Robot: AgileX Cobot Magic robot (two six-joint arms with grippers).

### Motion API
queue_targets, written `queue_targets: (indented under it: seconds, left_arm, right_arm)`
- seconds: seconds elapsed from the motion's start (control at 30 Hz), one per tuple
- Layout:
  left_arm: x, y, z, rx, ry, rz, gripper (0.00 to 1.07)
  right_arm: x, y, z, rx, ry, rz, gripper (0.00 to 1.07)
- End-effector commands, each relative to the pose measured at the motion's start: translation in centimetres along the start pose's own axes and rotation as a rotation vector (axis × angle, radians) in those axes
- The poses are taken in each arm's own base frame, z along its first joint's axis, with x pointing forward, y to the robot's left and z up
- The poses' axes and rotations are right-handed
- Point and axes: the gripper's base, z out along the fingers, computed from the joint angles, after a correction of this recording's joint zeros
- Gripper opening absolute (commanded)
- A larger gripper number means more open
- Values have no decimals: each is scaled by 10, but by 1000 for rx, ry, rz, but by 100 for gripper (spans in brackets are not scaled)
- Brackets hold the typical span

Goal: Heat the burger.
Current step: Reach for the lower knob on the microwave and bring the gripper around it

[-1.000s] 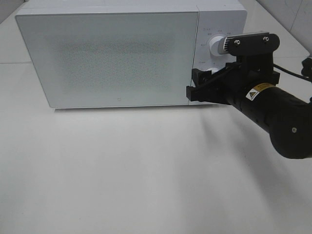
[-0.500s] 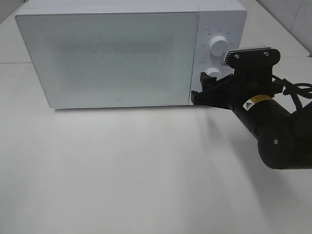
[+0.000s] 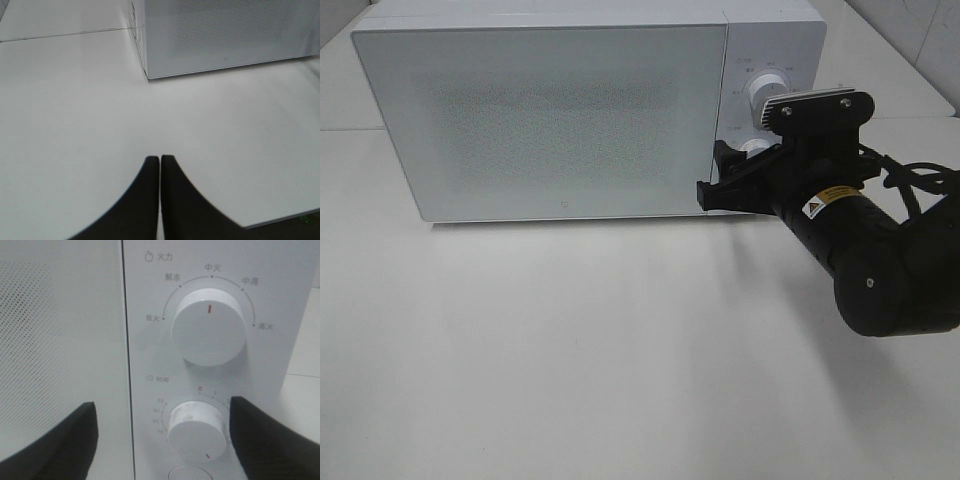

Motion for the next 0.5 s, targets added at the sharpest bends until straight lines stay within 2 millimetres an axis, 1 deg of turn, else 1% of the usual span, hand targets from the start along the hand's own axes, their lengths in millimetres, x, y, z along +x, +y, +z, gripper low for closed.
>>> queue_targets:
  seconds: [0.03,0.2,0.27,0.37,0.5]
  left_arm:
    - [0,-1,0,9,-14,2,0]
    - [0,-1,0,9,-14,2,0]
    - [0,-1,0,9,-14,2,0]
    - [0,-1,0,9,-14,2,0]
    - [0,-1,0,9,-14,2,0]
  right_arm:
    - [1,2,9,1,-14,-14,68]
    - [8,3,14,3,-9,-21,68]
    - [10,3,16,11,-34,-25,68]
    - [8,2,16,14,-63,-28,68]
    - [9,2,16,18,-59,-27,68]
